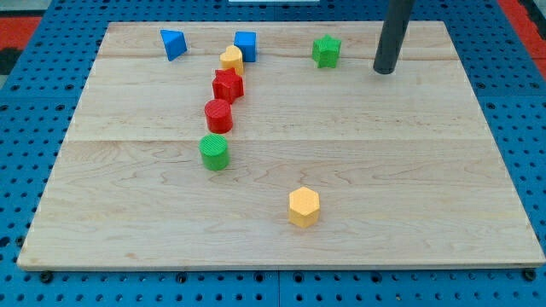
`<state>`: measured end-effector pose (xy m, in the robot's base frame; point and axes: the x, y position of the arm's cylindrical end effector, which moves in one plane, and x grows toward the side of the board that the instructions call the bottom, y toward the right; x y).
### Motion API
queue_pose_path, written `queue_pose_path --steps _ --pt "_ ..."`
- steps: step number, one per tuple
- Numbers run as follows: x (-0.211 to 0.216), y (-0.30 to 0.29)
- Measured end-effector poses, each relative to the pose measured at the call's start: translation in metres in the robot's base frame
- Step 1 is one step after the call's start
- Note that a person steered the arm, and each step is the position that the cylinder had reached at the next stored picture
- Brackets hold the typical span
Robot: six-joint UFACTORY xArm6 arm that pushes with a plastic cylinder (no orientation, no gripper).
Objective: Point at the yellow hexagon
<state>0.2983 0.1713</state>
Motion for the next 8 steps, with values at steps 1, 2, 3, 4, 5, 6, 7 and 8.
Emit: queue_pose_path --steps 1,2,3,4,5,6,7,8 --pt "-0.027 -0.021" --pt "-0.030 -0.065" --pt "-0.030 -0.091" --pt "0.034 -0.046" --pt "0.151 -0.040" --pt "0.265 -0.045" --pt "0.321 -0.058" --pt "0.319 -0.110"
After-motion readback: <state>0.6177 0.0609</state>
